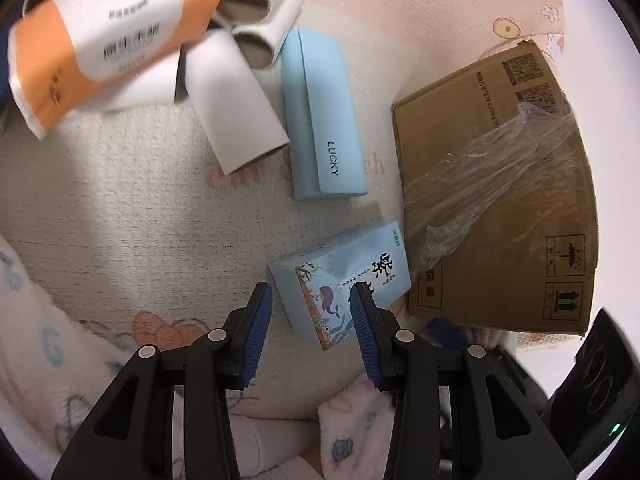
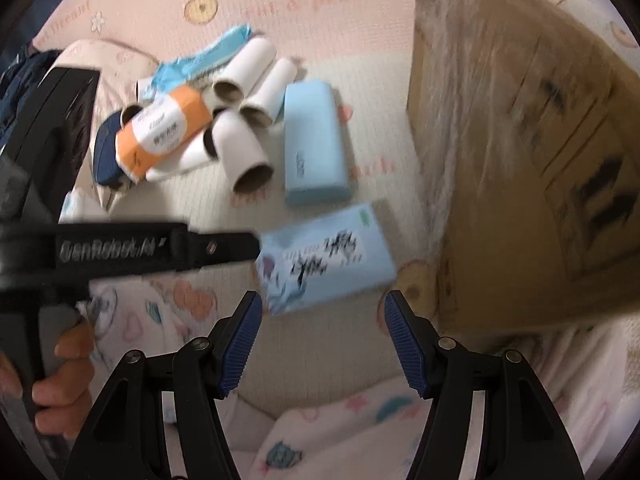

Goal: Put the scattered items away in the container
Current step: 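Carry the tea box with the left gripper toward the cardboard box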

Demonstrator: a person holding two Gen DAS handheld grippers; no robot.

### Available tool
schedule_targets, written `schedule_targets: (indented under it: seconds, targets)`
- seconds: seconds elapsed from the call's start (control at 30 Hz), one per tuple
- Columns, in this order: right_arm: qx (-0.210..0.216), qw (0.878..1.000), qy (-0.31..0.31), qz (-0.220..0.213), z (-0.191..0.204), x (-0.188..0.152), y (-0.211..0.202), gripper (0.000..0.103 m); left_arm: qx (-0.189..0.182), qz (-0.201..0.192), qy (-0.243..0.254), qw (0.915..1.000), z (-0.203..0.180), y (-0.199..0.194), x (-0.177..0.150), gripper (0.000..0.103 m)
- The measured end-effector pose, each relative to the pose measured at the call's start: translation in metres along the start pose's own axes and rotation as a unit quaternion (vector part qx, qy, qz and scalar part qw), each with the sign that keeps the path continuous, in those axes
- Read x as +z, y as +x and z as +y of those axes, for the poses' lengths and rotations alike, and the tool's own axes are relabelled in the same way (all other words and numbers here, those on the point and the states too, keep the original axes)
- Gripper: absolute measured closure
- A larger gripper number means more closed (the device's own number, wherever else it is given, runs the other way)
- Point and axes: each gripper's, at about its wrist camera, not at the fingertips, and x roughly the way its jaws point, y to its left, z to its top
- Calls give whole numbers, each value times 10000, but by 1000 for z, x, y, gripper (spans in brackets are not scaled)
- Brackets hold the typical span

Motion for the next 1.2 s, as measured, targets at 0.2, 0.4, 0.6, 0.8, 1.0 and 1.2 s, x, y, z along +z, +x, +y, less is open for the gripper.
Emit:
schedule_targets:
  seconds: [0.2,0.4,0.6,0.8,1.0,1.2]
  targets:
    - [-230,9994,-75,263,11,-9,23,51,-113,-138,235,9996,18,10,0,59]
    - [-771,9958,-212,439,10,-9,38,65,-463,-250,0,9986,35,8,6,59]
    - [-89,9990,-175,399,17,-1,46,65,-366,-284,75,9989,36,10,10,59]
    - [439,9990,-54,71,22,15,41,65,-274,-681,-26,9973,48,-5,21,59]
    - [193,9991,-356,-141,25,7,31,65,-463,-763,-17,9960,46,-3,25,59]
    - [-845,9910,-848,-591,20,-8,17,43,-633,-515,378,9959,28,6,20,59]
